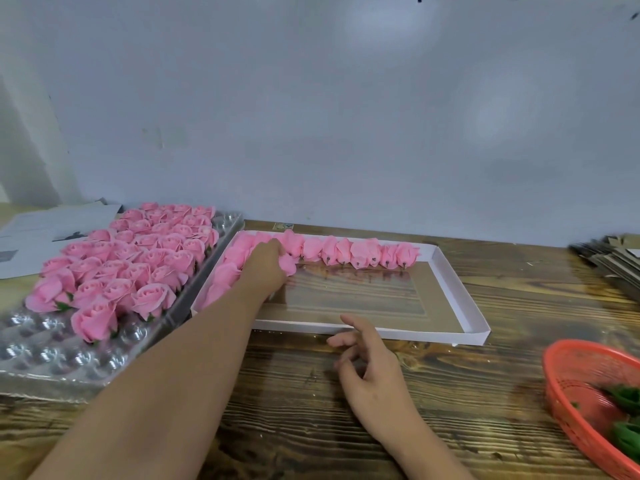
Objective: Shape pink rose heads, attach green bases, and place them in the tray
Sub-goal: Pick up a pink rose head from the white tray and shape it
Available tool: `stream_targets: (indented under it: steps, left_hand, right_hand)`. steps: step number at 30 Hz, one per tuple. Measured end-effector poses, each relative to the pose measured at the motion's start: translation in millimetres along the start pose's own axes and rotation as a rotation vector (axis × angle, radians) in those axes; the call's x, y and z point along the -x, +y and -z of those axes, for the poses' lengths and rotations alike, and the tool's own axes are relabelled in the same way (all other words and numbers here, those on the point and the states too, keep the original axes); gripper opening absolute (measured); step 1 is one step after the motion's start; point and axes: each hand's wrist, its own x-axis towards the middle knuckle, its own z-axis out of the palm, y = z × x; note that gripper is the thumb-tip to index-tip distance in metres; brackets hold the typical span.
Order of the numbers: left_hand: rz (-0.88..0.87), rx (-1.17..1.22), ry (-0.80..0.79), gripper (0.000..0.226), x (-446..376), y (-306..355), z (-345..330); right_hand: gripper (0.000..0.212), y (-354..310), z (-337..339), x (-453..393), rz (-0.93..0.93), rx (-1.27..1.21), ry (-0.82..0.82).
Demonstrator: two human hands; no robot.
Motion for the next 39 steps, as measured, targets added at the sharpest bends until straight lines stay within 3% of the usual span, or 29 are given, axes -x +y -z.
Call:
stream_targets:
  steps: [5, 9, 14, 20, 22, 26, 33, 39]
  left_hand:
    - [0.020, -0.038, -0.019, 0.073, 7.5, 8.9, 8.0]
    - [0.055, 0.181, -0.046, 0.067, 26.9, 22.1, 21.6]
    - [0.026, 0.514, -0.079, 0.093, 75.3, 50.9, 35.8]
    - [-0.011, 0.808, -0.141, 0.083, 148.9, 59.6, 20.9]
    - [-0.012, 0.865, -0.160, 0.082, 162.2, 59.0, 11.1]
    - [-0.033, 0.890, -0.176, 0.085, 172.5, 58.9, 0.8]
    - [-0.081, 0.833, -0.149, 0.073, 177.5, 55.7, -6.6]
    - [-0.068, 0.901, -0.187, 0.060, 183.3, 57.6, 1.2]
  right_hand:
    - [0.058, -0.1, 0.2, 1.0, -0.008, -0.013, -0.006]
    - [0.062, -0.2, 1.0, 2.2, -0.010, -0.013, -0.001]
    - [0.056, -2.9, 0.8, 0.6, -0.011, -0.064, 0.070]
    - [0.024, -10.2, -1.2, -3.2, -0.108, -0.299, 0.116]
    - [0.023, -14.4, -0.6, -3.3, -0.111, -0.410, 0.133]
    - [0.041, -20.7, 3.3, -1.3, -0.102, -0.512, 0.094]
    - [0.023, -23.5, 5.0, -0.4, -0.061, -0.544, 0.112]
    - [0.022, -26.1, 8.6, 0.7, -0.103, -0.605, 0.109]
